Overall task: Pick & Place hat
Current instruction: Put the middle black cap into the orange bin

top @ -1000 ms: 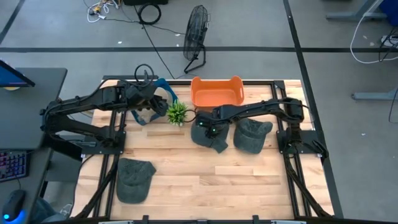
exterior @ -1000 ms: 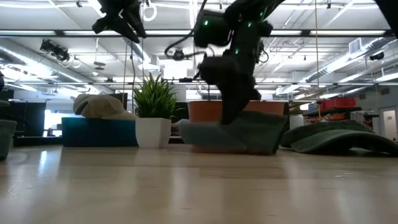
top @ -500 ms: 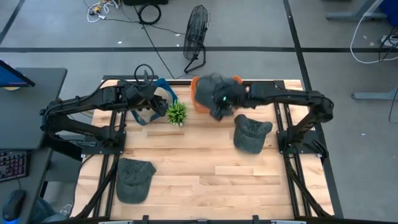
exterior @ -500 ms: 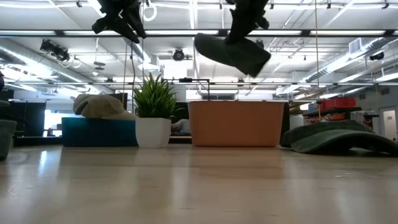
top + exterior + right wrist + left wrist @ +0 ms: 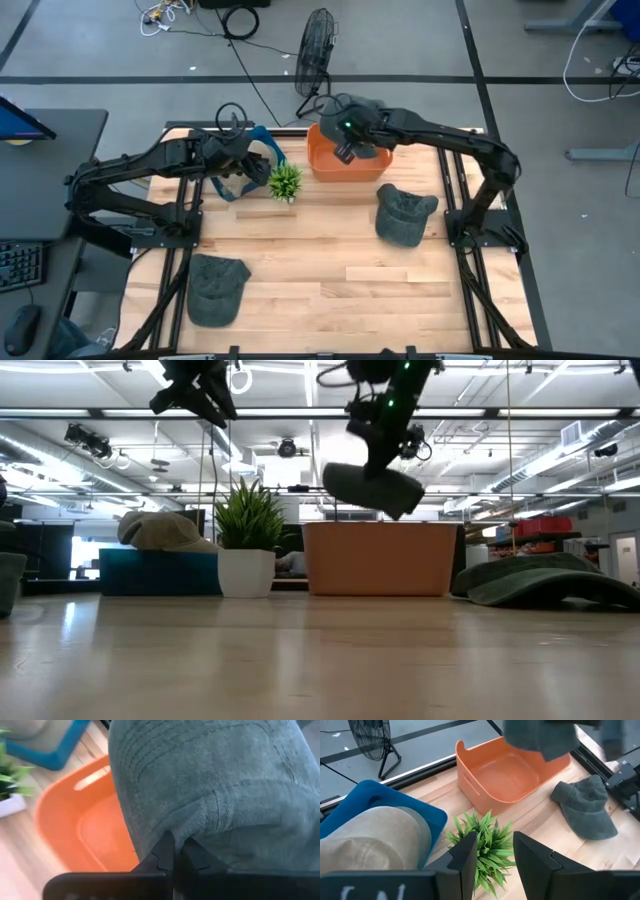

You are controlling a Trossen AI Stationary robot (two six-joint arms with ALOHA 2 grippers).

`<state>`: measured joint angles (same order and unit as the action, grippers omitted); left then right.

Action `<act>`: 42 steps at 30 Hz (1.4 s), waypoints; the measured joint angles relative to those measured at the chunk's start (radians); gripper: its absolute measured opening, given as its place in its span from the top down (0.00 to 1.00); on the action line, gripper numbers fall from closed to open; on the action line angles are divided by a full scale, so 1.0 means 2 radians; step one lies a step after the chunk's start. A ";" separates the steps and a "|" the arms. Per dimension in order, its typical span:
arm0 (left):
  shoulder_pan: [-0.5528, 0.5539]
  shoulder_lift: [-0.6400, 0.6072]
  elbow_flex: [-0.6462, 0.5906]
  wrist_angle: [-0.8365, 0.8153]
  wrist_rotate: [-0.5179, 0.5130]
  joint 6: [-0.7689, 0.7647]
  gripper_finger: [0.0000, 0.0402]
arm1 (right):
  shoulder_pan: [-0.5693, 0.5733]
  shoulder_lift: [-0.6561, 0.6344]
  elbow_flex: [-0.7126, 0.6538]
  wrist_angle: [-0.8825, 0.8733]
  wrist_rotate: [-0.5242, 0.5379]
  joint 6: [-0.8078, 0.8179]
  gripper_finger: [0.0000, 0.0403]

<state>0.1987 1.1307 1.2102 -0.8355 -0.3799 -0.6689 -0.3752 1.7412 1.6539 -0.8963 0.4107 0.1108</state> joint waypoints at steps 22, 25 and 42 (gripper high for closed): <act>0.000 0.000 0.000 0.000 -0.006 0.001 0.67 | 0.001 0.122 0.000 0.019 -0.114 -0.067 0.98; 0.000 0.000 0.000 0.000 -0.009 0.001 0.67 | -0.002 0.128 0.000 0.019 -0.120 -0.071 0.97; 0.000 0.000 0.000 0.000 -0.009 0.001 0.67 | -0.026 0.151 0.000 0.024 -0.171 -0.033 0.89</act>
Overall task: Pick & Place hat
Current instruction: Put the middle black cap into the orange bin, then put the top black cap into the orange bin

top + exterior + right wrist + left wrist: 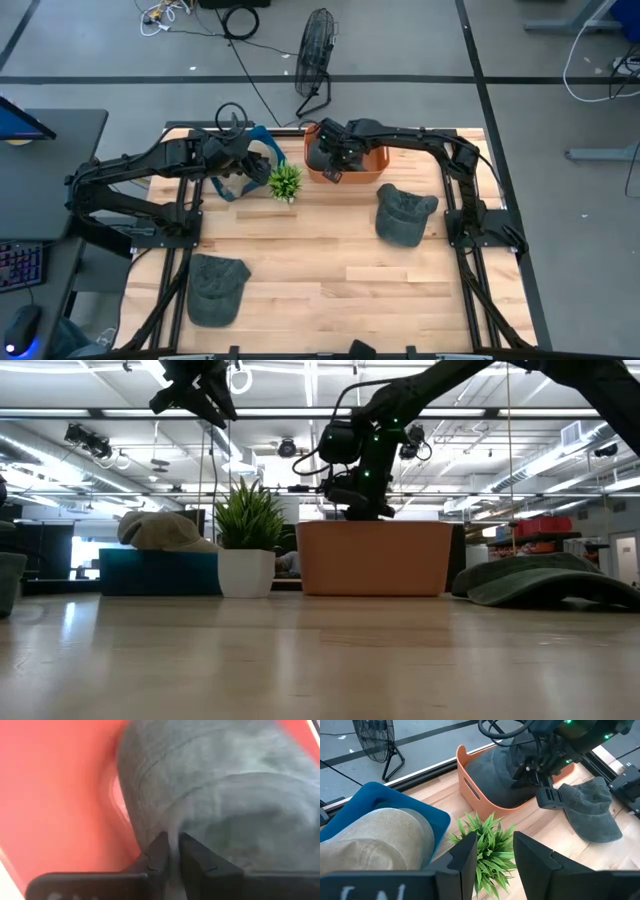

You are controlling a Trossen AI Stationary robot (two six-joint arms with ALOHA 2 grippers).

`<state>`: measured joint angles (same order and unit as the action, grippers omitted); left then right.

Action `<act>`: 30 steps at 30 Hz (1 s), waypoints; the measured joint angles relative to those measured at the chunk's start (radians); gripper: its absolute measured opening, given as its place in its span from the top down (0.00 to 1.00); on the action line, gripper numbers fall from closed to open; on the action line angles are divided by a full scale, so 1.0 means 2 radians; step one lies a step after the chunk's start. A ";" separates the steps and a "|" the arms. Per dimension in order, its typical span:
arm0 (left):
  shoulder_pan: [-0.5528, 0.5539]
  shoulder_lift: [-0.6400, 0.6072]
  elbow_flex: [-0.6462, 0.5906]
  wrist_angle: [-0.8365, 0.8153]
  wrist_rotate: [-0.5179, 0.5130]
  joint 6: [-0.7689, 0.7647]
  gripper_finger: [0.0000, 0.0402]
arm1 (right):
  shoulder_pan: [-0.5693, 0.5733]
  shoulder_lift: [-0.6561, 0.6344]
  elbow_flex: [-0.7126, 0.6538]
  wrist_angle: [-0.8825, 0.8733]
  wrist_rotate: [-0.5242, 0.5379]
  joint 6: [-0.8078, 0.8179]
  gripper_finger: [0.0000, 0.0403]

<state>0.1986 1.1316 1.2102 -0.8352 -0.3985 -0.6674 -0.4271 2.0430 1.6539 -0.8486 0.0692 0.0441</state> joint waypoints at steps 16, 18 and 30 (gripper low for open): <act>0.000 0.000 0.000 0.000 0.000 0.000 0.67 | 0.019 -0.075 0.000 -0.048 0.000 -0.016 0.55; 0.000 0.000 0.000 0.000 0.000 0.000 0.67 | 0.026 -0.104 0.000 -0.066 -0.004 -0.014 0.55; 0.000 0.000 0.000 0.000 0.000 0.000 0.67 | 0.077 -0.225 -0.004 -0.268 -0.050 -0.035 0.54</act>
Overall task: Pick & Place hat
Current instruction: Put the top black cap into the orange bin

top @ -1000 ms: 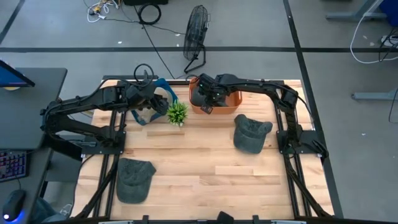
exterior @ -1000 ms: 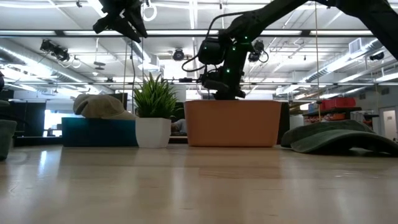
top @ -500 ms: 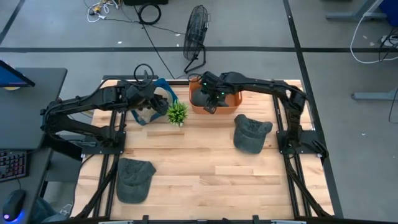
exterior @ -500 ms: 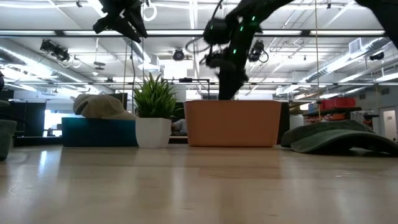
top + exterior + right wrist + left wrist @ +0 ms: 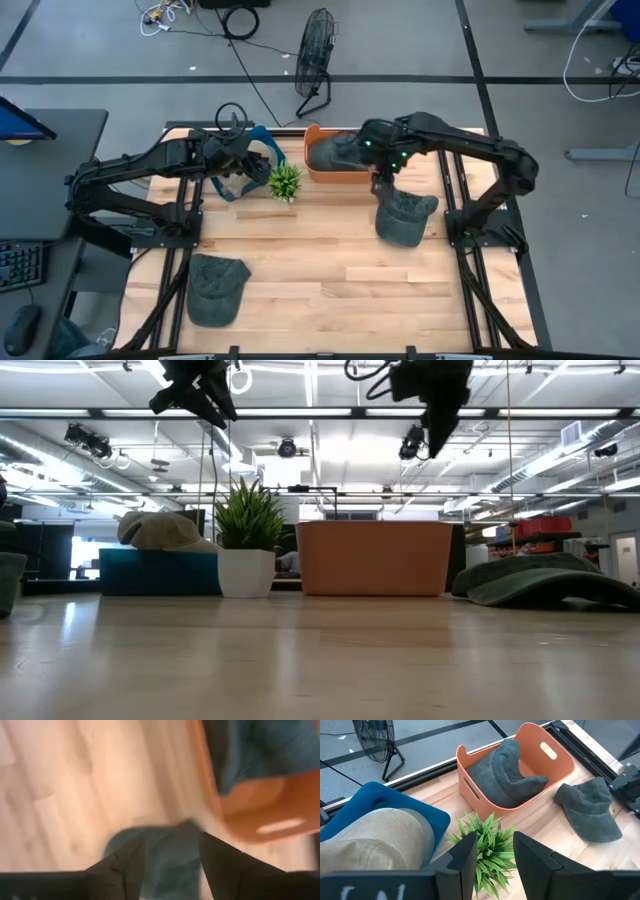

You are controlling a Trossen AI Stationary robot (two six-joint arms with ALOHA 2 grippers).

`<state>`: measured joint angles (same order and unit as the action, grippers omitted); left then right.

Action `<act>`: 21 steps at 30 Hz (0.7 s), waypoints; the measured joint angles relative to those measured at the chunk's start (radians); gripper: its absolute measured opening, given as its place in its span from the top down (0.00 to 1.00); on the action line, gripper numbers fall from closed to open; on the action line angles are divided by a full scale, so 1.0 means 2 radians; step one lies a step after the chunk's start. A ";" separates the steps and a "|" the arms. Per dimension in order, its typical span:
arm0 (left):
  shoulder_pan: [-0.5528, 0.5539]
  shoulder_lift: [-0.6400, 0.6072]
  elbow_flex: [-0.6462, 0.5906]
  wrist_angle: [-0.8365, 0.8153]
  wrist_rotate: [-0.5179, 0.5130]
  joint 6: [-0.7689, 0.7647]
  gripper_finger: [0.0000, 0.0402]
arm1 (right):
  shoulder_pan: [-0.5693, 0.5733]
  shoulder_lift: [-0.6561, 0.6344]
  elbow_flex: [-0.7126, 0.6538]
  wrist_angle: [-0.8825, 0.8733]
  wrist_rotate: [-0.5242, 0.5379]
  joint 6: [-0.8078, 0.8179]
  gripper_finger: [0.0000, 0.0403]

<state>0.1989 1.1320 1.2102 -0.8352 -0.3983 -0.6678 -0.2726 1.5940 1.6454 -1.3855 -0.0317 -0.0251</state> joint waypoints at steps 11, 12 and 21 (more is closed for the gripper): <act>0.000 0.000 0.000 0.000 0.000 0.001 0.67 | 0.035 -0.007 -0.188 0.015 -0.063 0.084 0.52; 0.000 0.000 0.000 0.000 0.000 0.002 0.67 | 0.032 -0.007 -0.208 0.018 -0.063 0.084 0.52; 0.000 0.000 0.000 -0.001 0.000 0.005 0.67 | 0.004 -0.007 -0.349 0.131 -0.071 0.104 0.52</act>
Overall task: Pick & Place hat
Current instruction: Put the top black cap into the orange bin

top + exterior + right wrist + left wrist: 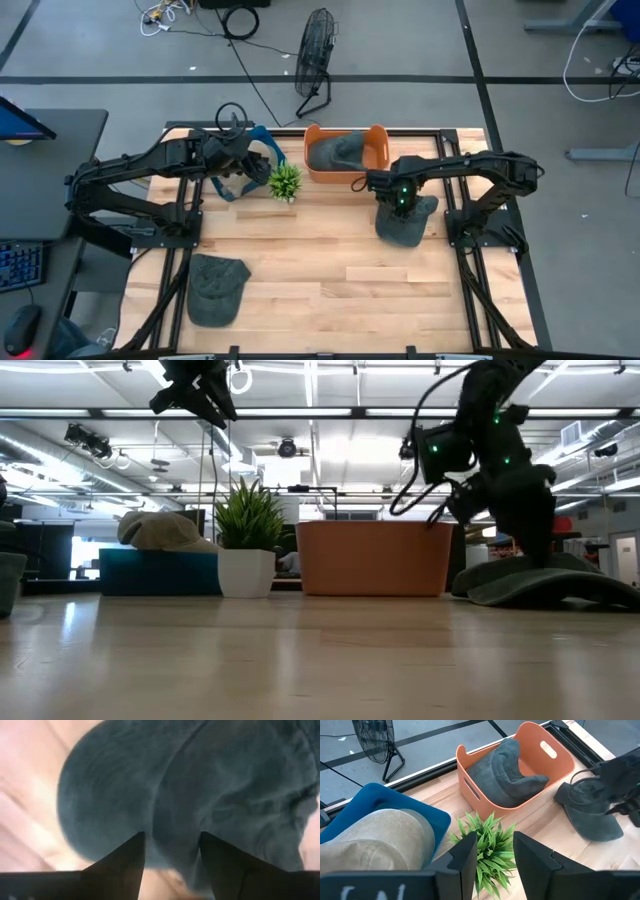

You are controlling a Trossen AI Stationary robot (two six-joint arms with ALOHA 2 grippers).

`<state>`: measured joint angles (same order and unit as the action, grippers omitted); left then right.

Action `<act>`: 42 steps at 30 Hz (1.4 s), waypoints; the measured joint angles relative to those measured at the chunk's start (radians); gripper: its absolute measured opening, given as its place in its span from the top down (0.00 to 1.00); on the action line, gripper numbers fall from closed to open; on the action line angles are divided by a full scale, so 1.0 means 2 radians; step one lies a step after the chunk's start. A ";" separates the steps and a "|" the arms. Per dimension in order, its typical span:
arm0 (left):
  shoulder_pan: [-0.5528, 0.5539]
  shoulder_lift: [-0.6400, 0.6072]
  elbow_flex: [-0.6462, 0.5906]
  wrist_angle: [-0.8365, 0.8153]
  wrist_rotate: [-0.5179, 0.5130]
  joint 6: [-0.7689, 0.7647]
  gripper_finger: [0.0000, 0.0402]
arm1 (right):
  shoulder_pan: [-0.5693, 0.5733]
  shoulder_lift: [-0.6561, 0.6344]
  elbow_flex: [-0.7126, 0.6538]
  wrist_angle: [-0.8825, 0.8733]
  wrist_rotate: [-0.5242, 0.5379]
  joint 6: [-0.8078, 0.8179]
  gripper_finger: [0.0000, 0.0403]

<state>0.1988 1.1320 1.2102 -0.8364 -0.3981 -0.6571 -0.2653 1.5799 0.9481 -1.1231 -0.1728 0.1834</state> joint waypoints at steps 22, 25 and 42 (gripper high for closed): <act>0.000 0.000 0.000 0.000 0.000 -0.002 0.67 | 0.000 0.000 0.007 0.045 -0.106 0.048 0.96; 0.000 0.000 0.000 0.000 0.000 -0.004 0.67 | 0.009 -0.007 0.038 0.035 -0.139 0.066 0.98; 0.000 0.000 0.000 0.000 0.000 -0.018 0.67 | -0.001 -0.064 0.254 0.181 -0.032 0.185 0.98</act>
<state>0.1989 1.1320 1.2102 -0.8356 -0.3977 -0.6930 -0.2681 1.4528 1.4569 -0.7609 -0.2370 0.5543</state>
